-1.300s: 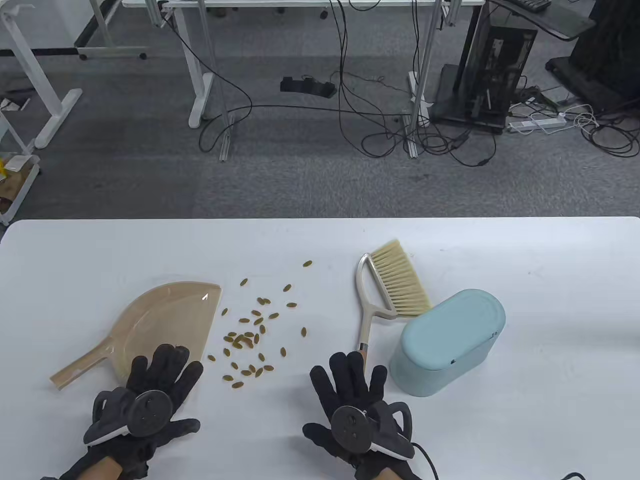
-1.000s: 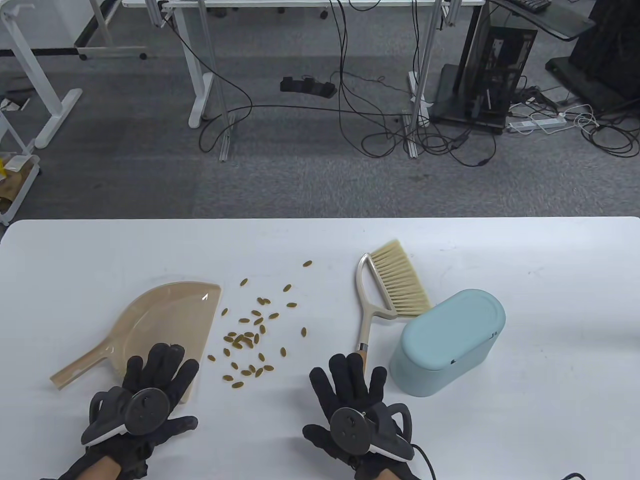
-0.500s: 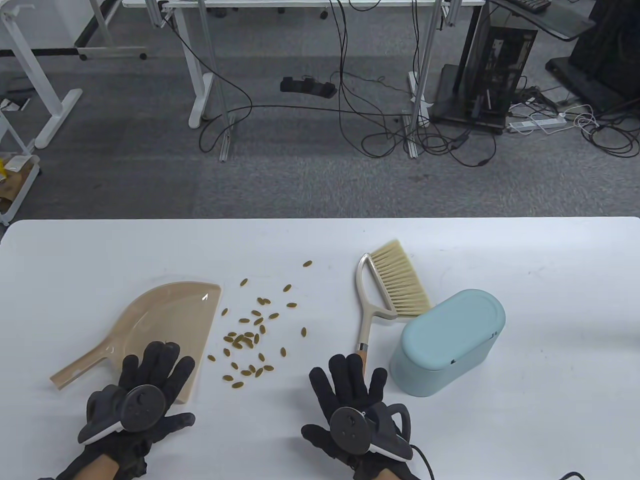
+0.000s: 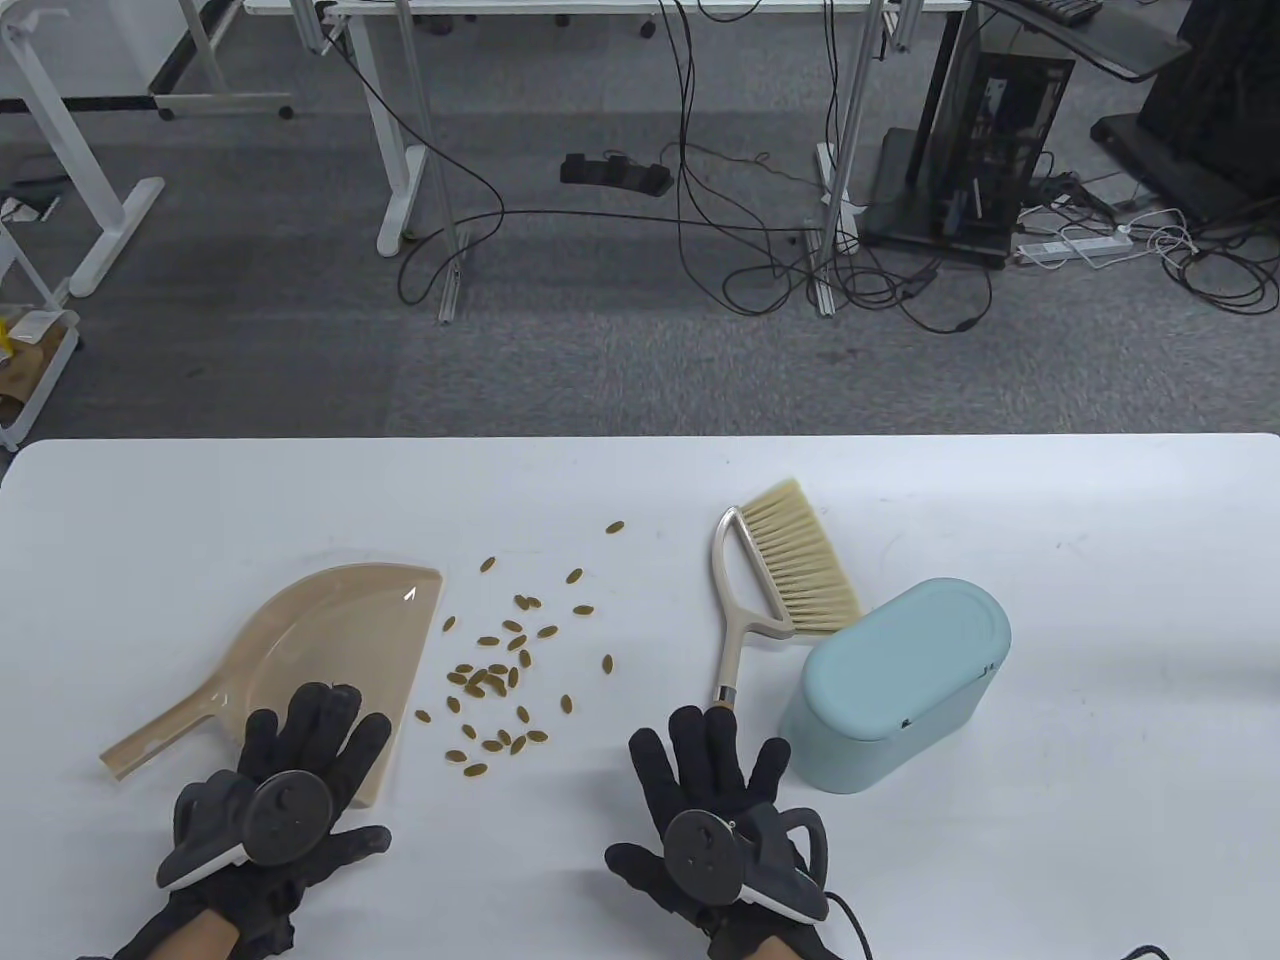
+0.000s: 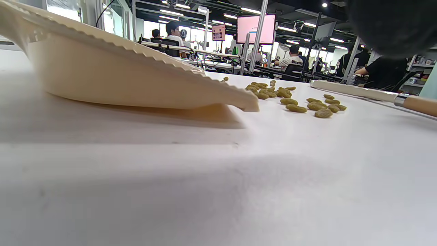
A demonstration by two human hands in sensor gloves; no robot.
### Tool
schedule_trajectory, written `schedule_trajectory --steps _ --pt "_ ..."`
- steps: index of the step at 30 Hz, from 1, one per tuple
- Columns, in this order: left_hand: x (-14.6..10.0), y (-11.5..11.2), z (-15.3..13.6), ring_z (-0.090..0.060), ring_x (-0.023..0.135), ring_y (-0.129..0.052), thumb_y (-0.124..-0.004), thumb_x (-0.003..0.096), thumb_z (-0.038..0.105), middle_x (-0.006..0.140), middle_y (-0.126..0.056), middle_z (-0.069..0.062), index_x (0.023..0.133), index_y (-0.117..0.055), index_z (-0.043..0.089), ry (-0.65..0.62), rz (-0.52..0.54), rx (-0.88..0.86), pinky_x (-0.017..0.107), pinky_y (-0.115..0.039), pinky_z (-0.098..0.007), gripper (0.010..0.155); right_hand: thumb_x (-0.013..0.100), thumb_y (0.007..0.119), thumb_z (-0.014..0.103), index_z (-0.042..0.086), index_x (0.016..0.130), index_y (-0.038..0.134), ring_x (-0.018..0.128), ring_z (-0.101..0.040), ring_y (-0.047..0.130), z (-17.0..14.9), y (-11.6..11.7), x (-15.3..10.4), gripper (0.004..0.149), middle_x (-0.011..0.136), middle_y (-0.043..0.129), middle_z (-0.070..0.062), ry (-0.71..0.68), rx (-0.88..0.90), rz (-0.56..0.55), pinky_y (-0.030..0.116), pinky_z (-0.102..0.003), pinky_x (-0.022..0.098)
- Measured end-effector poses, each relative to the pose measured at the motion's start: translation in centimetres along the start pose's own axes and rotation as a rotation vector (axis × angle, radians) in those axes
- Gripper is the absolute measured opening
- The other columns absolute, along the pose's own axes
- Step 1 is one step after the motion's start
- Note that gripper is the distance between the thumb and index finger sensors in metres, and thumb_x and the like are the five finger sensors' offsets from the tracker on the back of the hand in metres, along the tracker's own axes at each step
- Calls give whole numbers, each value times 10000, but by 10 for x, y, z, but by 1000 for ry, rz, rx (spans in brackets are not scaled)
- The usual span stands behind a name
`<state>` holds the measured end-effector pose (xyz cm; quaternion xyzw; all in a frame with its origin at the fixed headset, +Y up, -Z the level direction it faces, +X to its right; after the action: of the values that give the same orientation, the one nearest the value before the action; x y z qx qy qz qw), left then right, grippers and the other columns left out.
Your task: Sweep raisins on the table into the desktop trash can
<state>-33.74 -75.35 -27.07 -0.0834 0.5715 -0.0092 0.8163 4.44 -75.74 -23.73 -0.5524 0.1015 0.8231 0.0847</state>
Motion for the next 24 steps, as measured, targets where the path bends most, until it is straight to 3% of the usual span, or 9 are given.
schedule_trajectory --steps 9,10,12,14,16,18,20,22,24 --pt "0 4 -7 -266 1123 160 -709 445 660 1124 183 100 1093 -84 393 33 14 -38 766 15 -638 939 469 576 768 255 1147 140 1062 -460 44 -7 -16 1 955 1187 82 -164 63 67 -73 -26 -711 553" --pt "1 5 -8 -266 1123 160 -708 446 659 1124 183 101 1094 -86 393 37 20 -46 766 16 -637 937 466 577 772 253 1149 151 1069 -473 89 -7 -24 2 957 1192 113 -175 81 93 -125 2 -719 569" --pt "0 6 -10 -265 1123 160 -708 447 657 1124 183 100 1095 -88 394 42 28 -53 767 17 -637 934 450 624 759 224 1155 254 1051 -546 345 -9 -35 3 959 1186 291 -234 128 114 -191 202 -762 627" --pt "0 7 -10 -266 1123 160 -709 446 659 1125 182 100 1096 -89 393 44 30 -58 767 17 -637 937 469 676 713 210 1132 202 963 -596 594 -13 -35 10 958 1156 305 -301 223 107 -104 392 -801 602" --pt "0 7 -10 -266 1125 159 -711 444 661 1126 184 103 1096 -91 396 40 28 -62 766 16 -640 938 485 699 693 188 1125 138 791 -599 778 -18 -27 16 989 1125 392 -373 342 77 41 522 -764 577" --pt "0 7 -11 -266 1124 162 -711 446 659 1126 184 100 1098 -91 393 34 29 -64 765 17 -640 938 503 689 695 173 1132 138 720 -555 826 -26 -14 25 987 1082 449 -412 486 -20 196 574 -727 560" --pt "0 6 -11 -267 1124 161 -711 448 658 1126 183 99 1100 -94 391 31 29 -63 765 17 -639 936 494 697 700 126 1140 204 582 -476 918 -33 -4 33 995 991 600 -433 589 -139 240 666 -672 503" --pt "0 6 -11 -267 1125 158 -711 447 658 1128 180 98 1101 -99 391 26 32 -64 766 17 -640 935 483 711 706 131 1149 397 464 -388 976 -36 4 40 935 892 754 -389 649 -192 254 734 -612 459" --pt "0 6 -11 -269 1126 155 -713 445 658 1130 176 98 1106 -109 386 23 29 -68 766 14 -641 935 485 720 696 81 1116 540 413 -397 967 -33 10 47 899 855 758 -398 714 -200 272 732 -606 467"
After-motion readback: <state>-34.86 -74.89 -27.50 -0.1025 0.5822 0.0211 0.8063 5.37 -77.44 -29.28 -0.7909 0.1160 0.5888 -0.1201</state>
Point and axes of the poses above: the tracker on the back of each hand, its own z axis roughly to the thumb side, its own x axis roughly from the wrist to the fingertips, y = z × x, the point moved 1 cm from there along x, roughly from the wrist to the fingertips
